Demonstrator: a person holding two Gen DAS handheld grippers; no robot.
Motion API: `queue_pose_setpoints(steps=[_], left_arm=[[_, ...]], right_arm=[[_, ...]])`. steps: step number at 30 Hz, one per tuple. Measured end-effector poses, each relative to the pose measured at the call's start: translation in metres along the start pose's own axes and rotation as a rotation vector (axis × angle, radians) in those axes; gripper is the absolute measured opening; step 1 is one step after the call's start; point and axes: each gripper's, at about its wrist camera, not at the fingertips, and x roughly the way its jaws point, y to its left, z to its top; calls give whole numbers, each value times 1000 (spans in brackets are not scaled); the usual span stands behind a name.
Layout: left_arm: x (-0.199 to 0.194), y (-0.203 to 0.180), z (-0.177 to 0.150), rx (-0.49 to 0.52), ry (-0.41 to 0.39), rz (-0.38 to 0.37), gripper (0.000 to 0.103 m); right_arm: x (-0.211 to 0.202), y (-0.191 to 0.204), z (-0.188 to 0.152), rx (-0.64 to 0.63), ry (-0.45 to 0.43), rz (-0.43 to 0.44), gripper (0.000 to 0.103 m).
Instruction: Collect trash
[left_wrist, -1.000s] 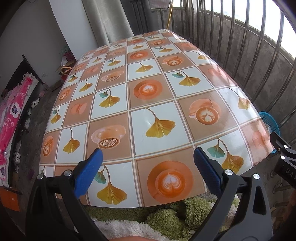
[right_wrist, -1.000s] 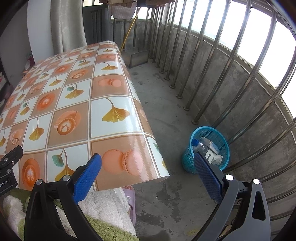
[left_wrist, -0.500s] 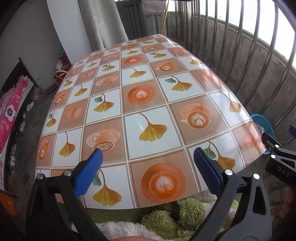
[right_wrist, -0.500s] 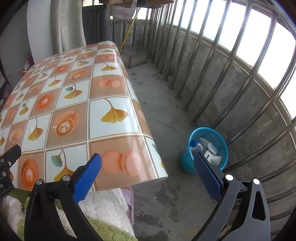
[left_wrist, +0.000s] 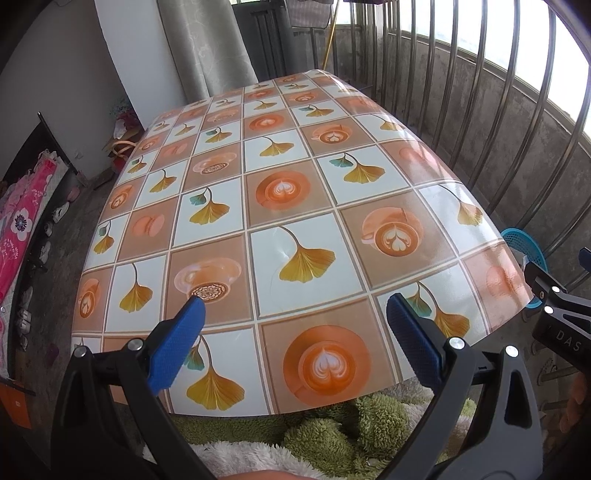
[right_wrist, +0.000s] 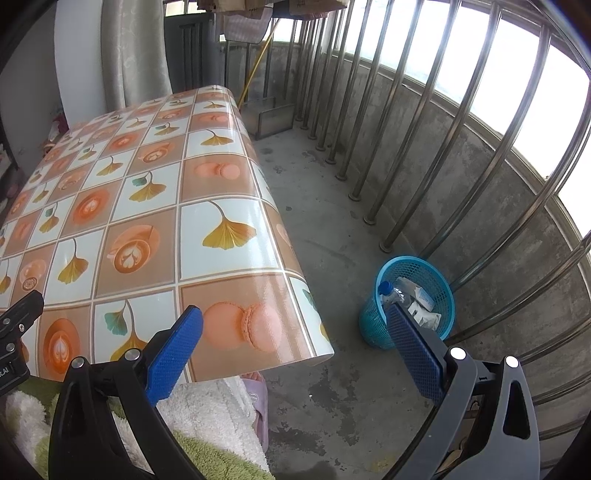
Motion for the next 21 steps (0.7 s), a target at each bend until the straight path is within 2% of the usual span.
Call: queue_pose_setpoints(steps=[21], left_arm=[[0, 2, 0, -1, 1, 2, 94]], right_arm=[[-1, -1, 1, 0, -4, 0, 97]])
